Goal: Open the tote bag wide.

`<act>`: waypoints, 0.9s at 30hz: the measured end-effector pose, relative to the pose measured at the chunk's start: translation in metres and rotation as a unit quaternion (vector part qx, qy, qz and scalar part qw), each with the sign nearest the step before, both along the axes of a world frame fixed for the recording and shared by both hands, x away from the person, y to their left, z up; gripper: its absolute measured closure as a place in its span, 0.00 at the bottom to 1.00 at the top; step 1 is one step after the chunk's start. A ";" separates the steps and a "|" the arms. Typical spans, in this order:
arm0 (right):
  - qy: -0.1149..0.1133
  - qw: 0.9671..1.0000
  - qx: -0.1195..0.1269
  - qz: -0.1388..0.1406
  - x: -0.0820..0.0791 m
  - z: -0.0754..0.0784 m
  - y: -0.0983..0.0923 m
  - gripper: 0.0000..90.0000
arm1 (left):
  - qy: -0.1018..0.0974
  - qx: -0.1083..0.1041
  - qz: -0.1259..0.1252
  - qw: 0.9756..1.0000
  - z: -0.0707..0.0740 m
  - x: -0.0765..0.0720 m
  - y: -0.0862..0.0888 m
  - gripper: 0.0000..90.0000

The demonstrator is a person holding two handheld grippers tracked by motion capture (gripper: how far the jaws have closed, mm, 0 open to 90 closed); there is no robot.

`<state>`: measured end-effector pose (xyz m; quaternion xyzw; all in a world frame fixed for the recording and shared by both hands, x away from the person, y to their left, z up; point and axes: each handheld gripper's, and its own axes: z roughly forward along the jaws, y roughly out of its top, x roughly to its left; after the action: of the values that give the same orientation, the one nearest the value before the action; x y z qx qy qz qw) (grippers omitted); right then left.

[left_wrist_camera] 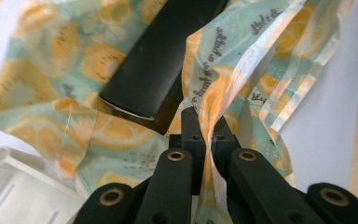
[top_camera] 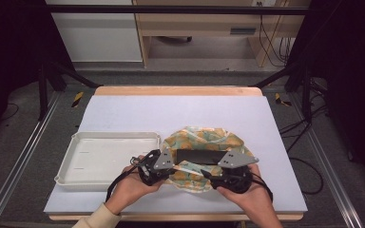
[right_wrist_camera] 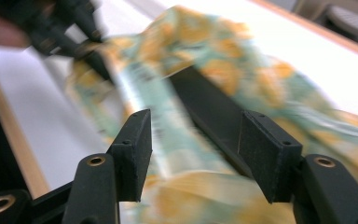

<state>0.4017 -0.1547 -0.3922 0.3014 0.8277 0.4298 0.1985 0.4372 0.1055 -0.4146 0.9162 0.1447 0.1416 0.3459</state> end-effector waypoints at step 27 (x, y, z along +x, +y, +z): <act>0.038 0.994 -0.077 -0.069 0.003 -0.021 -0.048 0.17 | 0.012 -0.014 0.005 1.000 -0.015 -0.007 -0.001 1.00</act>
<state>0.4046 -0.2032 -0.4137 0.3575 0.8423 0.3389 0.2189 0.4300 0.1040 -0.4297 0.9123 0.1553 0.1301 0.3558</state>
